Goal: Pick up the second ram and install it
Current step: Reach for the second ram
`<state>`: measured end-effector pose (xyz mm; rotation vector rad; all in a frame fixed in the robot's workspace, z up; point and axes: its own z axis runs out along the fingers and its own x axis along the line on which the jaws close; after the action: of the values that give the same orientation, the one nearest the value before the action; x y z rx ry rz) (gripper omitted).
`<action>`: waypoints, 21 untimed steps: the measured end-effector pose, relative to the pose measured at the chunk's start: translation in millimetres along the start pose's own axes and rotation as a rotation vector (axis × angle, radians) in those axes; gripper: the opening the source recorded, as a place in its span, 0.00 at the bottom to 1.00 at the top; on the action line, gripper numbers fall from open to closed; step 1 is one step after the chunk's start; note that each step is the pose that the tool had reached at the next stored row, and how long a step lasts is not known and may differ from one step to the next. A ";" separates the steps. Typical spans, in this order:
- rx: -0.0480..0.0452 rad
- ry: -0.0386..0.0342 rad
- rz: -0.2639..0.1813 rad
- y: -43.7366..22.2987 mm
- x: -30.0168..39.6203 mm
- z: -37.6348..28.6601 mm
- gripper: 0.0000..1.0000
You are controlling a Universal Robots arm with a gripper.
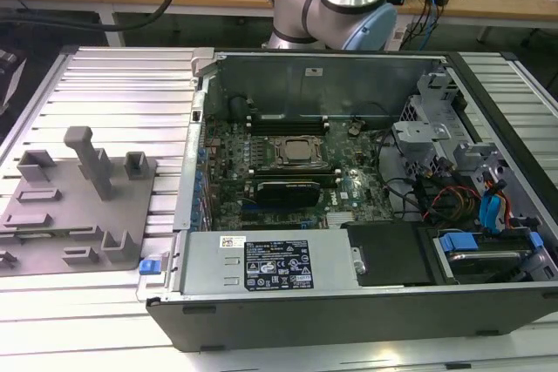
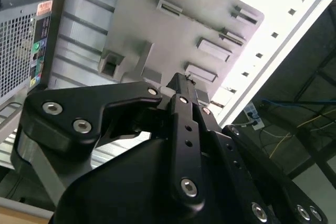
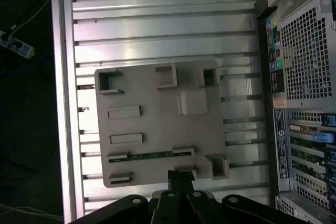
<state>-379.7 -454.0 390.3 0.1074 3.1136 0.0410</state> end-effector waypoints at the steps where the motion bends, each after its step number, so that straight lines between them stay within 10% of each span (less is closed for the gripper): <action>1: 0.0076 -0.0006 -0.001 -2.6 0.0 0.0 0.11; 9: 0.0080 -0.0003 -0.009 -26.3 8.6 0.0 0.11; 21: 0.0079 -0.0004 -0.009 -26.5 8.6 0.0 0.11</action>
<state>-390.2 -479.9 389.4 0.0928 3.1140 0.0285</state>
